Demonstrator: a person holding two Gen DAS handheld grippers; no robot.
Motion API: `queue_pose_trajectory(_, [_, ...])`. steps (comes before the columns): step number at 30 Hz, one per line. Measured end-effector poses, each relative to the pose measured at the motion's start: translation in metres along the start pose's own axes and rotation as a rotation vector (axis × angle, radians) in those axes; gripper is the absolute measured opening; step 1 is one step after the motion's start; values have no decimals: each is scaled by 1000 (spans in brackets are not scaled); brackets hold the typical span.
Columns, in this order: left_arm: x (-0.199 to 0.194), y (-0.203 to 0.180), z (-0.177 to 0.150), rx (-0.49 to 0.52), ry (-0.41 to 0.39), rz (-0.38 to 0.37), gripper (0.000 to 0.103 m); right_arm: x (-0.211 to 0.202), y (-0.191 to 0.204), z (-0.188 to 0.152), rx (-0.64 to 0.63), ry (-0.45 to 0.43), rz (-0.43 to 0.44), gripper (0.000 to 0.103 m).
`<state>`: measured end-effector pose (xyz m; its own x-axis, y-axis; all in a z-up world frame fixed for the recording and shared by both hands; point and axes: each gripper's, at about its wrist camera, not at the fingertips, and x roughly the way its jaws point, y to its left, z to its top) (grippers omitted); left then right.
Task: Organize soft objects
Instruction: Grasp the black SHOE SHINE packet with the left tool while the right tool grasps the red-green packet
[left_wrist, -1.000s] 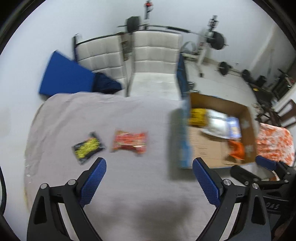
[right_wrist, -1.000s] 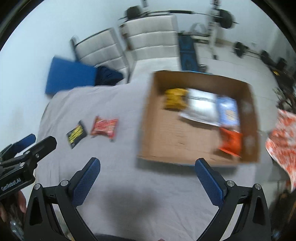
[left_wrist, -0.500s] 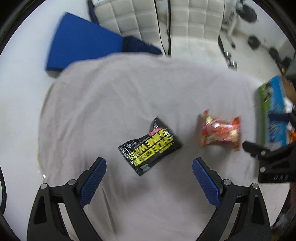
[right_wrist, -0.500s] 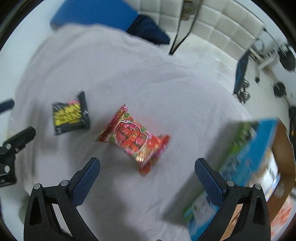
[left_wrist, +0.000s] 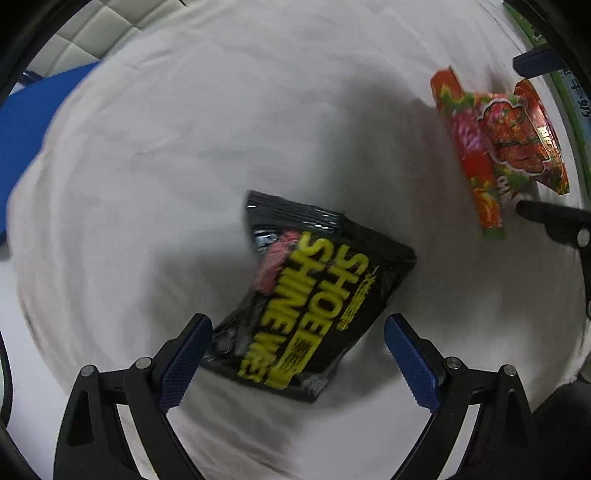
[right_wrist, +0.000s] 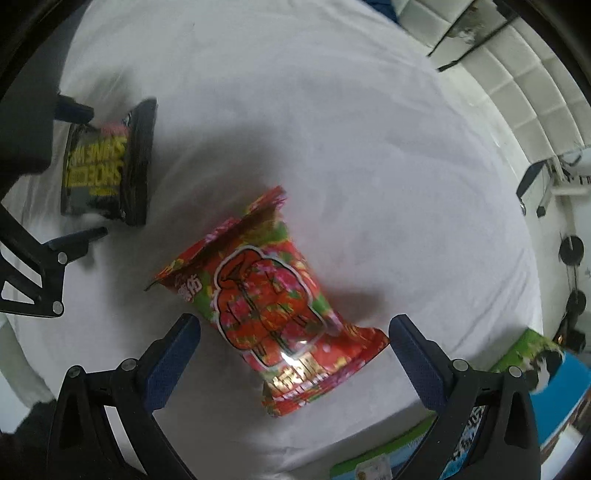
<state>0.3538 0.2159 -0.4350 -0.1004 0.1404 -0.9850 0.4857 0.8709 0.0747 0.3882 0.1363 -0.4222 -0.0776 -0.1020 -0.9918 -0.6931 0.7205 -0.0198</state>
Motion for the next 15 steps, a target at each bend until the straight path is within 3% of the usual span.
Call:
queue_pose_trajectory(2, [2, 4, -1, -54, -24, -37, 82, 8, 3, 6, -20, 16, -3, 101])
queue_pose_trajectory(4, [0, 11, -5, -149, -44, -93, 73, 15, 1, 11, -6, 20, 14, 77])
queue_pose_trajectory(7, [-1, 20, -17, -335, -55, -124, 67, 21, -10, 14, 95, 23, 64, 68])
queue_pose_trajectory(10, [-2, 17, -33, -486, -76, -157, 63, 20, -26, 7, 281, 10, 89, 57])
queue_pose_trajectory(12, [-1, 11, -45, -589, -88, -189, 63, 24, -38, -4, 443, 62, 119, 52])
queue_pose_trajectory(15, [3, 5, -55, -671, -92, -204, 64, 29, -50, -22, 638, 89, 228, 53])
